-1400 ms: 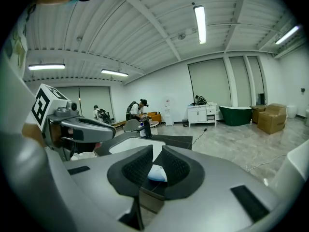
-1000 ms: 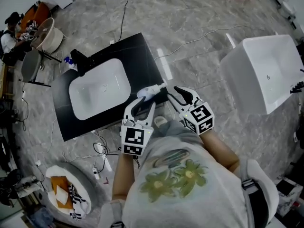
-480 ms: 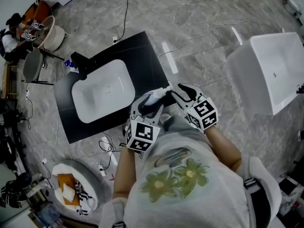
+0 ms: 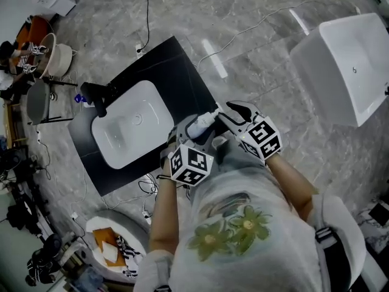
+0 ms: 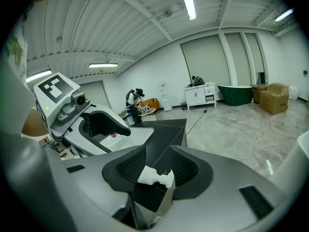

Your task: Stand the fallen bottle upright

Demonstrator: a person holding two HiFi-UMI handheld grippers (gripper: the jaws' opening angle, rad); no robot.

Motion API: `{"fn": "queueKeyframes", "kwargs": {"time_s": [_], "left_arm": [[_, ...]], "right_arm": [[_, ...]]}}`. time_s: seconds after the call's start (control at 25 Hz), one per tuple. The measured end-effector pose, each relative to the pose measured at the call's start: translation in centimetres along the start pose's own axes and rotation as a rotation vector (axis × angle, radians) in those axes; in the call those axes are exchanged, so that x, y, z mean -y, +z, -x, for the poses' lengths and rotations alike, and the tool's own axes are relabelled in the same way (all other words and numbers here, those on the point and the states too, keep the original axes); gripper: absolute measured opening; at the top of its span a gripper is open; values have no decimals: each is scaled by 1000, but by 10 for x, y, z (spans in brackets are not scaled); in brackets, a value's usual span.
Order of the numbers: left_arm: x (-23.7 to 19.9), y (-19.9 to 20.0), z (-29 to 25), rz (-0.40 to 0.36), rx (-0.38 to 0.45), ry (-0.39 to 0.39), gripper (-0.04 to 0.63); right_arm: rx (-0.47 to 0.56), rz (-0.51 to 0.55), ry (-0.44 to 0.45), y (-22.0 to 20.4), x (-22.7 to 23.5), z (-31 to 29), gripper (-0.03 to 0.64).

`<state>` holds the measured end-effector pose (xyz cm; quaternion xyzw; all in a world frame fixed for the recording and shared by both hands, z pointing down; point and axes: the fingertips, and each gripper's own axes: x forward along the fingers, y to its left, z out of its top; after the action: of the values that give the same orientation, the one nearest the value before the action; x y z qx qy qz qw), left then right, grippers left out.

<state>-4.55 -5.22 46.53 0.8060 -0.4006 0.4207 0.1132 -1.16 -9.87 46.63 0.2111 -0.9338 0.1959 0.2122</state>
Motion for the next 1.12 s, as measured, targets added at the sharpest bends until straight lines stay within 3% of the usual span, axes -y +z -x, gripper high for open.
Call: {"fn": "queueKeyframes", "kwargs": {"time_s": [0.44,0.84,1.12], "left_arm": [[6,-17,-56,-30,-79,-116,261],[12,-39,-90,-98,-169,-159,264],[16,-51,-105,-106,-224,-173,262]], "right_arm": [[-59,-58,-13,-32,25,-25,138],[-122,-67,-2,-60,37,-43,138],[-178,-56,12,-83,40,-49,138]]}}
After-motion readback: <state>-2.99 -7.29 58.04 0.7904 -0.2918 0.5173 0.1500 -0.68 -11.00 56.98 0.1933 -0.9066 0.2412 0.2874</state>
